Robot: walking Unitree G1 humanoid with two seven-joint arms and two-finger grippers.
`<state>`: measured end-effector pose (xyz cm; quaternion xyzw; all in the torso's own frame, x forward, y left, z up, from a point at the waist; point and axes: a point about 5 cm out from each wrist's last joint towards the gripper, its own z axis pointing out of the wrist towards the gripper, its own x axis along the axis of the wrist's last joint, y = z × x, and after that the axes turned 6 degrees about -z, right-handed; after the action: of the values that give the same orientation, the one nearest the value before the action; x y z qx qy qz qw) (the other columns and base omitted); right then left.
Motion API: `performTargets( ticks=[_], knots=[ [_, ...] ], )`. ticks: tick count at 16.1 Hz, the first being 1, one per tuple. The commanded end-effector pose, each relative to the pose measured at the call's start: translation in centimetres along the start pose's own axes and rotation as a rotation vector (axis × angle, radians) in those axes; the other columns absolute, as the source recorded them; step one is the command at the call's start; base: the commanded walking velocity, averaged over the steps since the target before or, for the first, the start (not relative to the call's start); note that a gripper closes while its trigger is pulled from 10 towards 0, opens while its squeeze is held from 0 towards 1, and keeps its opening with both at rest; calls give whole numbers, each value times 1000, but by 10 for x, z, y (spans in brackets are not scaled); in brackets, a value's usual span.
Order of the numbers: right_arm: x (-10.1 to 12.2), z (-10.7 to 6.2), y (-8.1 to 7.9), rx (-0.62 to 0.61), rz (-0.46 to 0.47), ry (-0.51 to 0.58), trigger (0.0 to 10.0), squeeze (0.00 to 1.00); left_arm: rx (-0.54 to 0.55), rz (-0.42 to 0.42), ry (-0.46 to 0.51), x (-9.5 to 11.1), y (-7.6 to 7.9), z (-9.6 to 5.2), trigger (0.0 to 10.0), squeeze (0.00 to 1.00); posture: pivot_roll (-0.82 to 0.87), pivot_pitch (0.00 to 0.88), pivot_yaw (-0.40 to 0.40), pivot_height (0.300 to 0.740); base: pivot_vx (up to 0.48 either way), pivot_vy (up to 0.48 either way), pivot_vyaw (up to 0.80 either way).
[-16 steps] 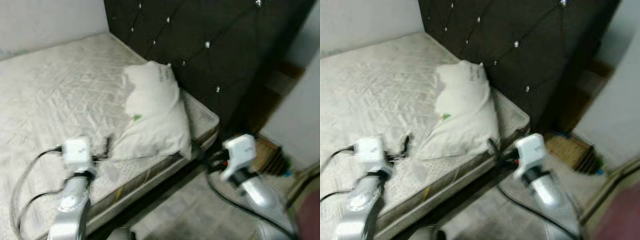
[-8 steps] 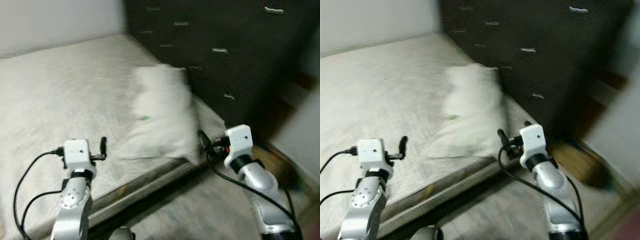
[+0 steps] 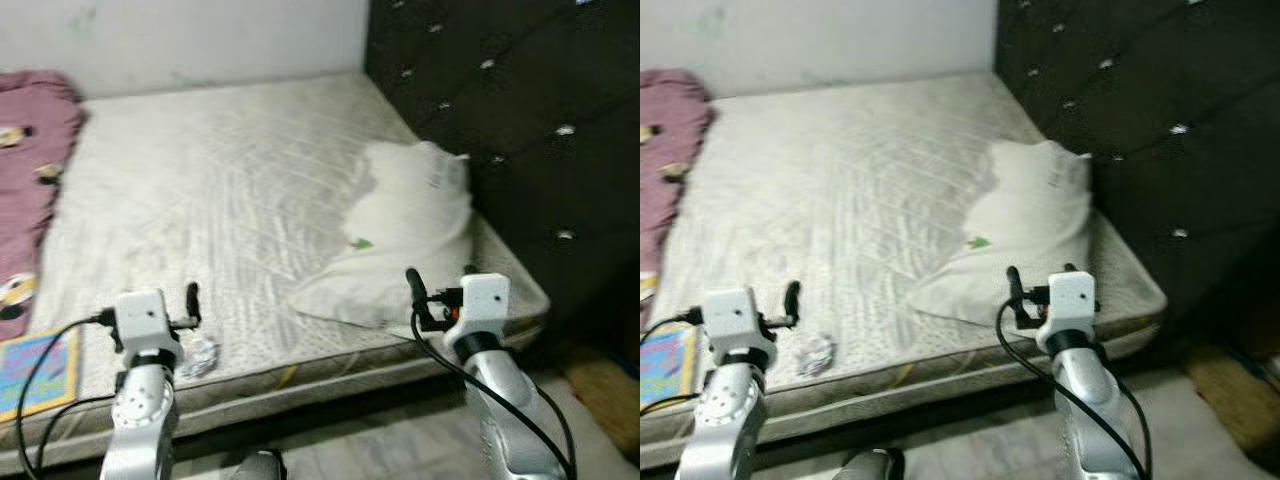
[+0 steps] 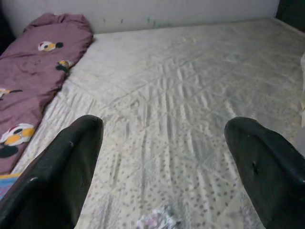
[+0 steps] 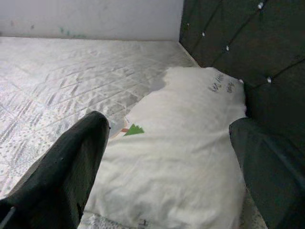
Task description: Clean up the room
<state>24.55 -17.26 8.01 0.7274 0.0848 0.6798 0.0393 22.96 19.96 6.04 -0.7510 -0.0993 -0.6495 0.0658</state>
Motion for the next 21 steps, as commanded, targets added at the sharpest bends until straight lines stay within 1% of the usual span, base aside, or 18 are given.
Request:
performTargets(
  ticks=[1,2,3,5,8,10,12,13,14,15,17,19,21],
  knots=[
    [3,2,-1,-15,-2,26,10000,0,8,3,-22,-5,-6,-2,10000,0,0,0,2,740,0,0,788],
    [0,2,5,-48,-1,16,10000,0,0,7,-30,-7,-5,-3,10000,0,-1,0,3,740,0,0,781],
    [-1,3,9,-62,-6,19,10000,0,-7,6,-19,-5,-2,-1,10000,0,1,0,1,740,0,0,781],
    [-1,9,14,-72,-8,22,10000,0,-14,4,6,0,5,8,10000,0,17,0,-6,740,0,0,772],
    [1,15,16,-82,-1,30,10000,0,-17,9,34,5,9,14,10000,0,22,0,-18,740,0,0,710],
    [-9,2,15,-94,37,-5,10000,0,-82,-21,-12,-3,11,-4,10000,0,0,0,-14,740,0,0,0],
    [-15,-6,15,-97,42,-28,10000,0,-122,-37,-41,-9,15,-7,10000,0,-7,0,-10,740,0,0,0],
    [-15,-5,14,-92,40,-26,10000,0,-130,-46,-37,-9,18,-5,10000,0,-14,0,-6,740,0,0,0],
    [-14,-2,13,-87,40,-19,10000,0,-142,-51,-27,-6,20,-2,10000,0,-20,0,-2,740,0,375,0],
    [-8,8,13,-77,38,4,10000,0,-164,-54,-9,0,26,6,10000,0,-19,0,-3,740,0,480,0],
    [-3,13,16,-80,43,16,10000,0,-191,-43,15,8,29,11,10000,0,-14,0,-6,740,0,480,0],
    [-5,12,20,-87,38,10,10000,0,-193,-43,14,8,27,11,10000,0,-12,0,-7,740,0,480,0],
    [-10,8,21,-90,34,-3,10000,0,-195,-41,-3,3,25,7,10000,0,-16,0,0,740,0,480,0]
  ],
)
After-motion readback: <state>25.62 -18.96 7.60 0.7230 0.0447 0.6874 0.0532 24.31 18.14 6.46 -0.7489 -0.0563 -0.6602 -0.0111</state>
